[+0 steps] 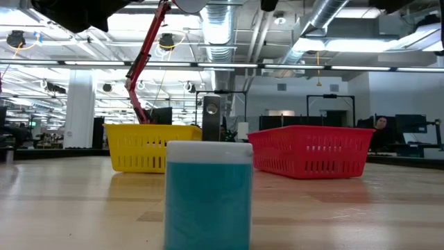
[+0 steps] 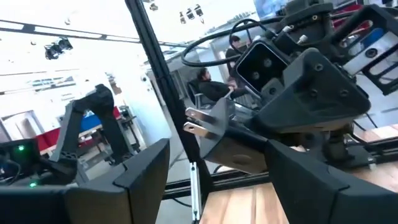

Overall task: Pick & Place Office items
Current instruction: Put the black charger adapter into the yellow bin

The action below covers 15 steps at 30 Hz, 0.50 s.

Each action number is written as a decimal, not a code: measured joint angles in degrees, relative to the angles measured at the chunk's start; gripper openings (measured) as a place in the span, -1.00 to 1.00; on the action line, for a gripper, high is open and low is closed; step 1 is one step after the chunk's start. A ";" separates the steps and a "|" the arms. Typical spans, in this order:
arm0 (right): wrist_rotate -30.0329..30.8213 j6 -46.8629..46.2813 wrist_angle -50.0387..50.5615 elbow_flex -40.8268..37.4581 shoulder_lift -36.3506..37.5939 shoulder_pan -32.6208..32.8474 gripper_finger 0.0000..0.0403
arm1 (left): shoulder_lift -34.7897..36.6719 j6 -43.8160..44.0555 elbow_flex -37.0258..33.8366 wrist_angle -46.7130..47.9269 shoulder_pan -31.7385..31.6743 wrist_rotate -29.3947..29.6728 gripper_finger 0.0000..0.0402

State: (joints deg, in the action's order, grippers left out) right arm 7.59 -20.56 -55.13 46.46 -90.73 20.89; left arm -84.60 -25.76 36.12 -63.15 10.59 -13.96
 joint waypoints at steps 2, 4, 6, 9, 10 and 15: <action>0.30 -0.01 0.24 0.00 -0.01 -0.29 0.27 | 0.00 -0.64 0.00 -0.06 -0.02 0.08 -0.24; 2.00 -0.48 1.66 0.07 -0.01 -0.64 0.27 | 0.00 -0.80 0.00 -0.02 -0.07 0.43 -0.26; 2.97 -0.97 2.54 0.03 -0.52 -1.12 0.27 | 0.00 -0.85 0.00 -0.06 -0.07 0.67 -0.26; 2.96 -0.95 2.23 0.02 -0.44 -1.44 0.27 | 0.00 -0.82 -0.02 -0.08 -0.11 0.66 -0.23; 2.98 -0.95 2.49 0.02 -0.40 -1.40 0.27 | 0.00 -0.85 -0.02 -0.12 -0.11 0.61 -0.21; 2.53 -0.22 3.18 0.02 -0.32 -0.64 0.27 | 0.00 -0.85 -0.02 -0.31 -0.07 0.51 -0.23</action>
State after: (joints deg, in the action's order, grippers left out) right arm 10.11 -20.77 -51.95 46.48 -91.05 20.25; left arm -84.60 -26.61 36.10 -63.46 10.52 -13.45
